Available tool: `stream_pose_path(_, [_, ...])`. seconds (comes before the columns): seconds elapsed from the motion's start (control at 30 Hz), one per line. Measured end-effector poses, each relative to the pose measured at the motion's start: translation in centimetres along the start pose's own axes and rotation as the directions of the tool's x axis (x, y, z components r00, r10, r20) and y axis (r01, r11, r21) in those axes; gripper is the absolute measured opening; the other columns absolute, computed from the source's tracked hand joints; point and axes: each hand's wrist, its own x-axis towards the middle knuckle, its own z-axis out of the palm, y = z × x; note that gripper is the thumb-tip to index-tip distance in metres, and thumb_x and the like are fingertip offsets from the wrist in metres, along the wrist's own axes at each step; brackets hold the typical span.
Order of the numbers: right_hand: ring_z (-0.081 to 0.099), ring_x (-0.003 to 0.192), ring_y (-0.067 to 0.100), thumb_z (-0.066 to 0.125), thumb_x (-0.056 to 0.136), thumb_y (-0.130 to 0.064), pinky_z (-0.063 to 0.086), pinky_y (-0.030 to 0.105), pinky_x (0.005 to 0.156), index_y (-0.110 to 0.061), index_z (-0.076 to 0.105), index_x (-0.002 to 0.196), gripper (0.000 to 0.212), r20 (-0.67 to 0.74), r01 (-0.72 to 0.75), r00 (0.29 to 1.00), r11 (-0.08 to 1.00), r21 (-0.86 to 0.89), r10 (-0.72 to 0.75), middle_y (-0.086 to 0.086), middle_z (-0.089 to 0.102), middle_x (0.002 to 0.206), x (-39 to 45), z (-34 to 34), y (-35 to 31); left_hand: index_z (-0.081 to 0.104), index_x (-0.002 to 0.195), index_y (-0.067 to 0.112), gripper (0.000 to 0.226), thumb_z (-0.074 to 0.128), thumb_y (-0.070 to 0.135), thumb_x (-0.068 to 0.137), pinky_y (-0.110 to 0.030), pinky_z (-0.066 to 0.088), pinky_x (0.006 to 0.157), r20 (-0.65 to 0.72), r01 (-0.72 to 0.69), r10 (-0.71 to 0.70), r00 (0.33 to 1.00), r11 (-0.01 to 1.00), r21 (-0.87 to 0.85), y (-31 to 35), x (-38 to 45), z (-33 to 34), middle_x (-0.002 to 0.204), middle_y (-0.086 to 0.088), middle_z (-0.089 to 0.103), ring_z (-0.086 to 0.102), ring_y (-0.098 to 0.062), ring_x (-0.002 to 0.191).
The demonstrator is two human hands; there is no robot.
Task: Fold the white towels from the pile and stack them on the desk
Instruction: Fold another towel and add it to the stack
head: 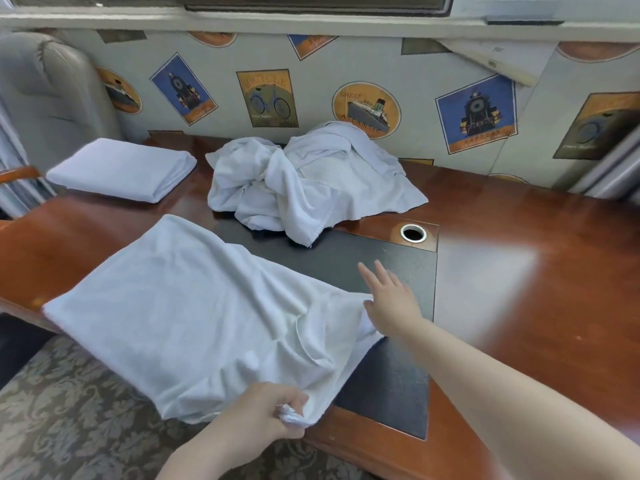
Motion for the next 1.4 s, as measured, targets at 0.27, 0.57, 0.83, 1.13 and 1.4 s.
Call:
stream_pose_path(0.27, [0.057,0.088,0.014,0.050,0.084,-0.007,0.041,0.024,0.081,-0.019,0.071,0.088,0.024,-0.048,0.503,0.859,0.822,0.267,-0.510,-0.008,0.069,0.090,-8.3,5.0,-1.8,0.058,0.084,0.029,0.012,0.067,0.035,0.085,-0.024,0.045,0.079,0.113,-0.013,0.015,0.993,1.000,-0.023,-0.5,-0.1,1.0,0.083,0.006,0.064,0.054,0.000,0.077])
stream_pose_path(0.57, [0.045,0.107,0.023,0.049,0.086,-0.014,0.034,0.032,0.093,-0.026,0.053,0.122,0.039,0.208,0.694,0.711,0.718,-0.053,-0.672,0.000,0.050,0.118,-6.7,5.5,1.5,0.041,0.077,0.022,0.025,0.056,0.019,0.097,-0.026,0.027,0.063,-0.334,-0.049,-0.009,0.943,0.985,-0.165,0.1,-1.1,4.3,0.069,0.004,0.040,0.035,-0.004,0.064])
stream_pose_path(0.83, [0.056,0.089,0.029,0.049,0.090,-0.027,0.042,0.033,0.069,-0.012,0.049,0.104,0.020,0.114,0.729,0.646,0.655,0.200,-0.754,0.001,0.046,0.128,-8.3,6.3,3.3,0.045,0.085,0.016,0.016,0.051,0.019,0.099,-0.030,0.033,0.059,-0.681,-0.006,-0.149,0.717,0.976,-0.220,1.0,0.0,7.4,0.064,0.014,0.050,0.044,-0.003,0.056])
stream_pose_path(1.13, [0.047,0.089,0.025,0.043,0.093,-0.015,0.036,0.039,0.091,-0.023,0.055,0.093,0.015,0.146,0.424,0.902,0.897,-0.125,-0.406,-0.002,0.066,0.095,-5.5,6.0,2.6,0.051,0.087,0.018,0.011,0.053,0.017,0.098,-0.029,0.037,0.063,-0.745,0.031,-0.272,0.610,0.947,-0.320,0.8,0.1,9.3,0.068,0.007,0.054,0.050,-0.007,0.065])
stream_pose_path(1.4, [0.060,0.074,0.025,0.029,0.097,-0.021,0.041,0.031,0.063,-0.035,0.025,0.138,0.044,0.080,0.071,0.995,0.996,-0.061,-0.066,-0.002,0.065,0.089,-3.5,5.1,7.1,0.045,0.088,0.018,0.012,0.048,0.019,0.099,-0.035,0.037,0.062,-0.705,0.172,-0.228,0.671,0.973,-0.151,0.4,-0.3,9.3,0.065,-0.003,0.050,0.050,-0.018,0.065])
